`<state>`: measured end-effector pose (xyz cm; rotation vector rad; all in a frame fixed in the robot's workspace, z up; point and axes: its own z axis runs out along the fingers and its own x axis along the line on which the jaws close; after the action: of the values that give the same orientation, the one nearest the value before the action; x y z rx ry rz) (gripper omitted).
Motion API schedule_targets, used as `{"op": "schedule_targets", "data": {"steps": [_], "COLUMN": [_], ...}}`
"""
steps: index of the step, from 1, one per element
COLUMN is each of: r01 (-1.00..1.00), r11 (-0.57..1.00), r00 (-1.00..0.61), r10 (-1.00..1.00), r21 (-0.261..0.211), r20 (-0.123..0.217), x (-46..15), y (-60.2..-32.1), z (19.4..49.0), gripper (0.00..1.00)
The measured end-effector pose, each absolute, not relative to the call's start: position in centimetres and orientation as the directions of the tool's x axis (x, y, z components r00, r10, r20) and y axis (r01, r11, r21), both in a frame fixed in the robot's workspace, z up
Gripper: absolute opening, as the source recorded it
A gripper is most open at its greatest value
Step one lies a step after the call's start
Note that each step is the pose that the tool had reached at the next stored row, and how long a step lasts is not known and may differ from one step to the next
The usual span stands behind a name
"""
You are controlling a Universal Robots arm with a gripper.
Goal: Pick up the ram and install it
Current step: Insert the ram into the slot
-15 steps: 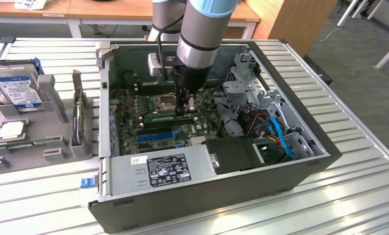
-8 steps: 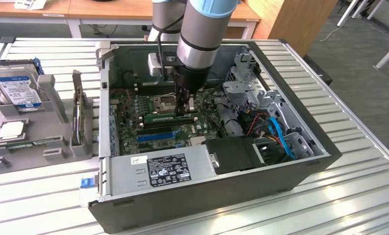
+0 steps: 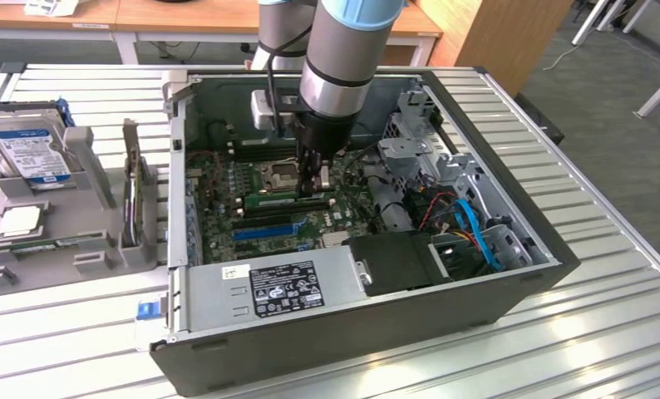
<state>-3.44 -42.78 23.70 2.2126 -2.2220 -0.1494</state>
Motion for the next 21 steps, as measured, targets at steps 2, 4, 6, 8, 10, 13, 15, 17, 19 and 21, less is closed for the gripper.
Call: {"op": "schedule_targets", "data": {"steps": [2,4,6,8,10,13,15,17,19,21], "r01": [-0.998,-0.998,-0.998,-0.998,-0.998,-0.998,-0.998,-0.998,-0.998,-0.998], "r11": [0.005,0.008,0.008,0.008,0.004,-0.007,-0.011,-0.011,-0.011,-0.011], "r00": [-0.010,-0.012,-0.012,-0.012,-0.009,0.003,0.006,0.006,0.006,0.006], "r10": [-0.998,-0.998,-0.998,-0.998,-0.998,-0.998,-0.998,-0.998,-0.998,-0.998], "r21": [0.069,0.069,0.069,0.069,0.069,0.069,0.069,0.069,0.069,0.069], "r20": [-0.066,-0.066,-0.066,-0.066,-0.065,-0.065,-0.066,-0.066,-0.066,-0.066], "x": [-3.44,-3.44,-3.44,-3.44,-3.44,-3.45,-3.45,-3.44,-3.44,-3.44], "y": [-42.78,-42.78,-42.78,-42.78,-42.78,-42.79,-42.78,-42.78,-42.77,-42.76], "z": [23.69,23.69,23.69,23.70,23.70,23.70,23.70,23.69,23.68,23.67], "gripper": [0.12,0.12,0.12,0.12,0.12,0.12,0.12,0.12,0.12,0.12]}}
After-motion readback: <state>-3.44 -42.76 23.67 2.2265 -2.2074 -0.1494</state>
